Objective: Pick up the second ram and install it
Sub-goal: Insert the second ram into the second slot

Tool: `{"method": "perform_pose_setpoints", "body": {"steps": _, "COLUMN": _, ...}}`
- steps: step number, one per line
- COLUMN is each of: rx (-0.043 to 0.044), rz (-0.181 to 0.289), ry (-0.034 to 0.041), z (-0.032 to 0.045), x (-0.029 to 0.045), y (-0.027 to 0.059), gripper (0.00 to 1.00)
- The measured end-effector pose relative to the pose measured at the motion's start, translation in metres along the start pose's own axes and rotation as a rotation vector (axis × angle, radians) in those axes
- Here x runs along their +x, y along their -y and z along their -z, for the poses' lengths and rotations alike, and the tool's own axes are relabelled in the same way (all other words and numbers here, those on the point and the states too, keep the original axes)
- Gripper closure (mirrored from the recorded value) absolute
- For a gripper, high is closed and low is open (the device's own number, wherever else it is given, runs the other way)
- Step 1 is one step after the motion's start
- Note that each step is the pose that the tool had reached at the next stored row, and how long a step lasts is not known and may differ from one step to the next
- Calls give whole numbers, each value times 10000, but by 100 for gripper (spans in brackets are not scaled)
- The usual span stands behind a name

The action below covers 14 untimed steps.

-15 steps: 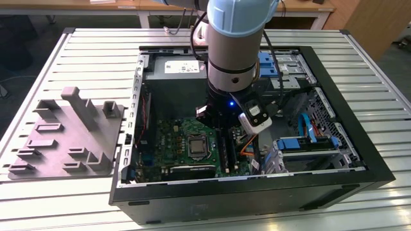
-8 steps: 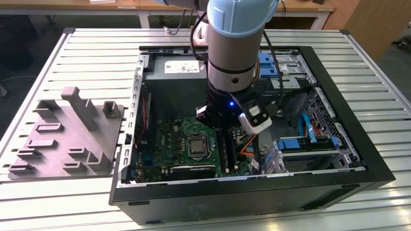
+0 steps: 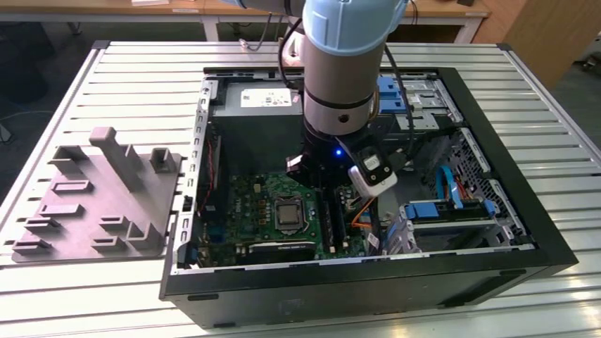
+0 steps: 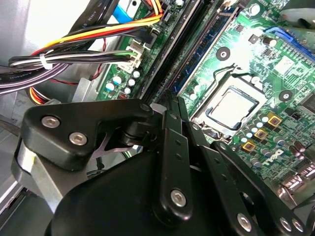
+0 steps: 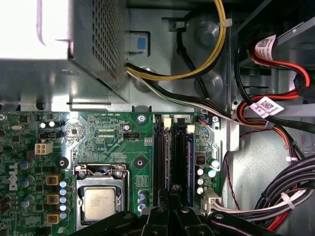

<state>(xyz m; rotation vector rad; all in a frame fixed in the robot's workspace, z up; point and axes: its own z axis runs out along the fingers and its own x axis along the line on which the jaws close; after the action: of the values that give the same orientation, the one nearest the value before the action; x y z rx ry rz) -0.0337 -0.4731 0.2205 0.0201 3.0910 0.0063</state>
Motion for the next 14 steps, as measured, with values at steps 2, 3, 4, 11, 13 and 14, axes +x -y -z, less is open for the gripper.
{"method": "perform_pose_setpoints", "body": {"steps": 2, "rx": -8, "rz": -1, "ry": 1, "z": -2, "x": 0, "y": 0, "gripper": 89}}
{"method": "perform_pose_setpoints", "body": {"steps": 3, "rx": -16, "rz": -2, "ry": 0, "z": -2, "x": 1, "y": 1, "gripper": 89}}
{"method": "perform_pose_setpoints", "body": {"steps": 4, "rx": -26, "rz": -2, "ry": 0, "z": -3, "x": 0, "y": 1, "gripper": 89}}
{"method": "perform_pose_setpoints", "body": {"steps": 11, "rx": -102, "rz": -6, "ry": 0, "z": -4, "x": 0, "y": 2, "gripper": 89}}
{"method": "perform_pose_setpoints", "body": {"steps": 13, "rx": -111, "rz": -6, "ry": 0, "z": -4, "x": 0, "y": 1, "gripper": 89}}
{"method": "perform_pose_setpoints", "body": {"steps": 14, "rx": -112, "rz": -6, "ry": -1, "z": -4, "x": 0, "y": 1, "gripper": 89}}
